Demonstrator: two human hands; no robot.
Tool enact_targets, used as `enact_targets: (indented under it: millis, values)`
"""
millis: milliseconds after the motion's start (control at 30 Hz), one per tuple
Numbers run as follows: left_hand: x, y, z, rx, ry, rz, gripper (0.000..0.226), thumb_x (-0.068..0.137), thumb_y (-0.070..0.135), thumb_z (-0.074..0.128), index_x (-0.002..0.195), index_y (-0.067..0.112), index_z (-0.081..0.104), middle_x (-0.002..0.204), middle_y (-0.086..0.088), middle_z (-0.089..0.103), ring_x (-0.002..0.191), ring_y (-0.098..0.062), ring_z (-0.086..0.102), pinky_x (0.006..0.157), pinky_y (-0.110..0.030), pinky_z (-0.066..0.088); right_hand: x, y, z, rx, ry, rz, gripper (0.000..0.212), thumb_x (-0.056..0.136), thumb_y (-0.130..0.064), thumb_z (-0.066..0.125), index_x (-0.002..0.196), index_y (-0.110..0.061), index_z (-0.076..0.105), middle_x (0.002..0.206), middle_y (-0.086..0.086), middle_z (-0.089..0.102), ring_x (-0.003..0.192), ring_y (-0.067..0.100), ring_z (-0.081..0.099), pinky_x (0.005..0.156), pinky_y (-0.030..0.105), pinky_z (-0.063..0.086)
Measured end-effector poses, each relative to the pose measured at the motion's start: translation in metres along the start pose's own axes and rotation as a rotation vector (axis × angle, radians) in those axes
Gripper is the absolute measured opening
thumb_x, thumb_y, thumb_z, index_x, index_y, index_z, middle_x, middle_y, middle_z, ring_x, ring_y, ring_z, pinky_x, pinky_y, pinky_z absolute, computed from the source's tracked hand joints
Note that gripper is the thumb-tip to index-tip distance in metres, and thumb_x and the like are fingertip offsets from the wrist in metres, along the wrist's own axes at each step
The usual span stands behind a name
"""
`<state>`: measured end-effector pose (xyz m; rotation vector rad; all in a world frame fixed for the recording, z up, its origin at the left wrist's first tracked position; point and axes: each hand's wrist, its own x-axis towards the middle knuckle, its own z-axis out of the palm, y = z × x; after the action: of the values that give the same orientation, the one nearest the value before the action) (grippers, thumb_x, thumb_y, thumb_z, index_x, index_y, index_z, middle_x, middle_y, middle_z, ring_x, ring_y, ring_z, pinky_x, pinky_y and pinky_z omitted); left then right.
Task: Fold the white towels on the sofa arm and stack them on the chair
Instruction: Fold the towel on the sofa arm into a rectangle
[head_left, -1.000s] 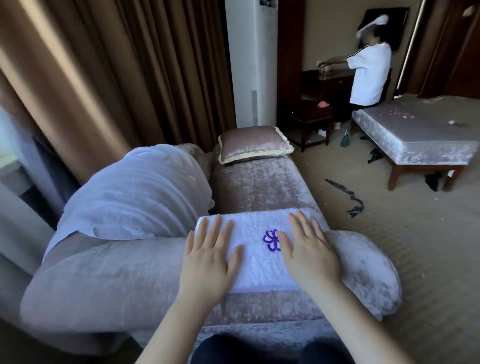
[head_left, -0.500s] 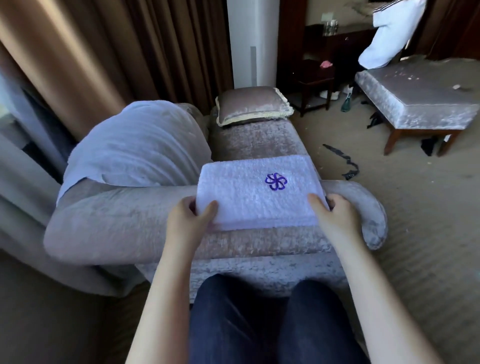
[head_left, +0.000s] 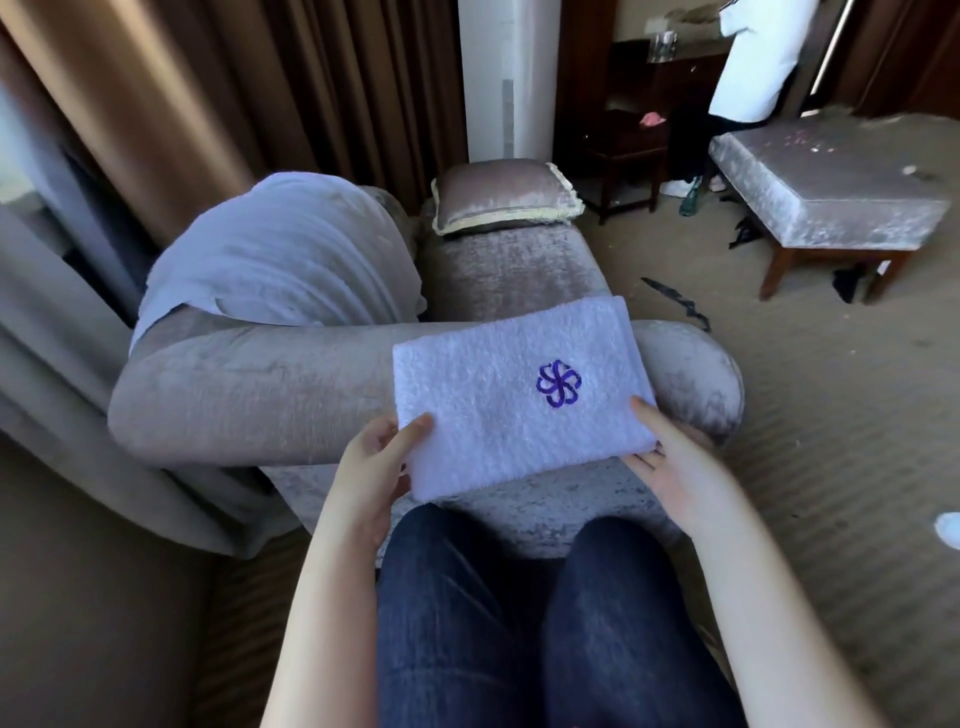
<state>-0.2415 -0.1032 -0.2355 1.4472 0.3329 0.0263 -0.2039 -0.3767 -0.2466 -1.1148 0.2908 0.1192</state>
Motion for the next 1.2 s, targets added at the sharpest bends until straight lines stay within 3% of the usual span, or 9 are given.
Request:
enact_targets:
  millis: [100, 200, 300, 433, 567, 667, 833, 1033, 1200]
  values:
    - [-0.012, -0.007, 0.003, -0.005, 0.031, 0.028, 0.02, 0.091, 0.028, 0.065, 0.092, 0.008, 0.064, 0.089, -0.003, 0.071, 0.077, -0.015, 0.068, 0.067, -0.031, 0.053, -0.012, 0.005, -0.004, -0.069, 0.025, -0.023, 0.017, 0.087, -0.021, 0.069, 0.104, -0.018, 0.068, 0.103, -0.001, 0.075, 0.097, 0.015, 0.07, 0.076, 0.028, 0.054]
    - [-0.023, -0.011, 0.003, -0.016, 0.043, 0.06, 0.019, 0.092, 0.027, 0.065, 0.084, 0.01, 0.061, 0.083, -0.002, 0.066, 0.075, -0.016, 0.063, 0.063, -0.029, 0.048, -0.025, 0.007, -0.006, -0.078, 0.044, -0.063, 0.017, 0.087, -0.018, 0.069, 0.104, -0.016, 0.068, 0.104, 0.001, 0.074, 0.1, 0.017, 0.069, 0.074, 0.027, 0.055]
    - [-0.033, -0.014, 0.004, -0.022, 0.006, 0.075, 0.02, 0.093, 0.027, 0.063, 0.094, 0.006, 0.063, 0.087, -0.004, 0.067, 0.076, -0.016, 0.063, 0.065, -0.029, 0.048, -0.038, 0.009, -0.01, -0.021, 0.065, -0.09, 0.015, 0.088, -0.014, 0.067, 0.103, -0.015, 0.067, 0.105, 0.004, 0.074, 0.098, 0.017, 0.07, 0.072, 0.025, 0.057]
    - [-0.046, -0.016, 0.014, -0.037, -0.065, 0.086, 0.02, 0.095, 0.024, 0.059, 0.105, 0.007, 0.065, 0.097, -0.003, 0.073, 0.084, -0.015, 0.069, 0.065, -0.026, 0.053, -0.055, 0.009, -0.022, 0.051, 0.08, -0.124, 0.016, 0.089, -0.013, 0.065, 0.104, -0.014, 0.067, 0.105, 0.003, 0.074, 0.098, 0.017, 0.07, 0.086, 0.032, 0.055]
    - [-0.053, -0.015, 0.031, -0.082, -0.141, 0.065, 0.029, 0.091, 0.029, 0.065, 0.111, 0.008, 0.065, 0.11, -0.009, 0.072, 0.098, -0.026, 0.068, 0.085, -0.042, 0.051, -0.075, 0.0, -0.04, 0.098, 0.092, -0.175, 0.02, 0.09, -0.014, 0.063, 0.11, -0.016, 0.066, 0.107, 0.001, 0.074, 0.097, 0.014, 0.07, 0.084, 0.028, 0.056]
    - [-0.056, -0.016, 0.049, -0.078, -0.2, 0.049, 0.041, 0.084, 0.035, 0.068, 0.11, 0.004, 0.063, 0.113, -0.014, 0.07, 0.098, -0.029, 0.066, 0.085, -0.045, 0.047, -0.089, -0.006, -0.057, 0.126, 0.118, -0.2, 0.024, 0.091, -0.016, 0.062, 0.114, -0.018, 0.064, 0.109, 0.0, 0.073, 0.1, 0.014, 0.069, 0.089, 0.031, 0.052]
    - [-0.061, -0.022, 0.083, -0.065, -0.318, 0.008, 0.019, 0.092, 0.028, 0.063, 0.099, 0.01, 0.065, 0.11, -0.011, 0.071, 0.096, -0.025, 0.067, 0.088, -0.043, 0.047, -0.116, -0.01, -0.091, 0.151, 0.218, -0.233, 0.033, 0.091, -0.019, 0.062, 0.124, -0.018, 0.061, 0.116, 0.0, 0.071, 0.105, 0.015, 0.068, 0.094, 0.035, 0.049]
    - [-0.07, -0.027, 0.126, -0.027, -0.475, -0.024, 0.022, 0.092, 0.027, 0.063, 0.105, 0.01, 0.066, 0.109, -0.008, 0.073, 0.104, -0.029, 0.067, 0.096, -0.049, 0.048, -0.157, -0.01, -0.126, 0.187, 0.352, -0.299, 0.035, 0.088, -0.023, 0.064, 0.123, -0.021, 0.062, 0.117, -0.001, 0.07, 0.108, 0.014, 0.067, 0.092, 0.033, 0.049]
    - [-0.081, -0.036, 0.166, 0.002, -0.637, -0.063, 0.023, 0.093, 0.026, 0.062, 0.109, 0.01, 0.065, 0.11, -0.006, 0.073, 0.107, -0.028, 0.067, 0.097, -0.05, 0.047, -0.199, -0.004, -0.155, 0.241, 0.562, -0.351, 0.029, 0.09, -0.02, 0.064, 0.119, -0.015, 0.063, 0.111, 0.001, 0.072, 0.102, 0.016, 0.069, 0.089, 0.033, 0.051]
